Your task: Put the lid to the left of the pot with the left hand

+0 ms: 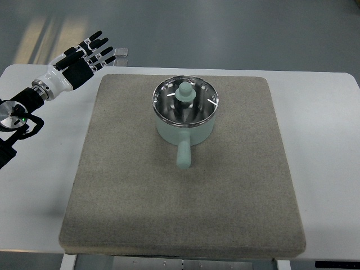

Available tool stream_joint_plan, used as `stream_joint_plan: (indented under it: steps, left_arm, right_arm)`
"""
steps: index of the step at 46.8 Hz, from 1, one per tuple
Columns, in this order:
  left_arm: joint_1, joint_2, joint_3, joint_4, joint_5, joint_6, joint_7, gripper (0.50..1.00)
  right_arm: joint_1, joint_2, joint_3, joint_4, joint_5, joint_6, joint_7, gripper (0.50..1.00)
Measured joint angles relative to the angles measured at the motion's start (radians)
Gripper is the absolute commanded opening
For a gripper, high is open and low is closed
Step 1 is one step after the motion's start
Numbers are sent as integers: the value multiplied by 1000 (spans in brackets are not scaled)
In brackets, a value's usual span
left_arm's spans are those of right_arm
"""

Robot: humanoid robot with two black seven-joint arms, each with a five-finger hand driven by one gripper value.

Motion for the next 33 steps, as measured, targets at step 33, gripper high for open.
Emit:
stream_joint_plan:
  steps: [33]
  left_arm:
    - [-10, 5, 0, 1, 0, -65, 0, 996]
  right_arm:
    - [0, 0, 0, 0, 0, 0, 0, 921]
